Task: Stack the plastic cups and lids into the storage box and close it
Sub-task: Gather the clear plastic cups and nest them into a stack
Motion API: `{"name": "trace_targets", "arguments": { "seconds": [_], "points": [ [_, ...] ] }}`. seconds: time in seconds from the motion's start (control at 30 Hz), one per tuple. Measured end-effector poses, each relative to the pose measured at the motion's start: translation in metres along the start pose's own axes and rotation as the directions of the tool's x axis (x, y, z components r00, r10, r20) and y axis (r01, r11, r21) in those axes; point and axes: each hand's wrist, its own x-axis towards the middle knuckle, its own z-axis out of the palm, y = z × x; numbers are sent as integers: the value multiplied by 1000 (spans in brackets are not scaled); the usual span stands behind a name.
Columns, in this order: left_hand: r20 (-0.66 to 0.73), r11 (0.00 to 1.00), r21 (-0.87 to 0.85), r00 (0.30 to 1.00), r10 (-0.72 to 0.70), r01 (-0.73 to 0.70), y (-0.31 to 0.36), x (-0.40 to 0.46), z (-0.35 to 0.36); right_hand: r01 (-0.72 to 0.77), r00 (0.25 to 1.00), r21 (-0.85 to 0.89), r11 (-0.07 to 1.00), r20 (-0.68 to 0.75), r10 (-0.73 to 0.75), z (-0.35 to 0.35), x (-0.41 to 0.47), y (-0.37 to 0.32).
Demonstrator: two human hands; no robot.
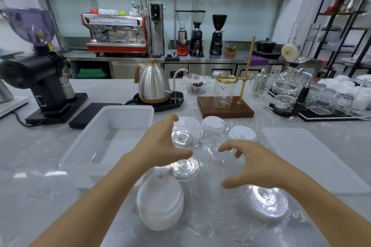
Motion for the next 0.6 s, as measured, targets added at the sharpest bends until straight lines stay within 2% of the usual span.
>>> {"name": "trace_targets", "arguments": {
  "seconds": [0.17, 0.3, 0.6],
  "points": [
    [-126, 987, -162, 992, -27, 6, 3, -6, -4, 95, 981, 165, 982, -185, -63, -17, 18, -5],
    [-183, 965, -259, 983, -17, -32, 3, -10, -3, 190, 954, 327, 926, -285, -95, -10, 36, -12],
    [-329, 945, -274, 941, 84, -180, -1, -14, -15, 303, 937, 511, 805, -312, -155, 2, 72, -37]
  ]
}}
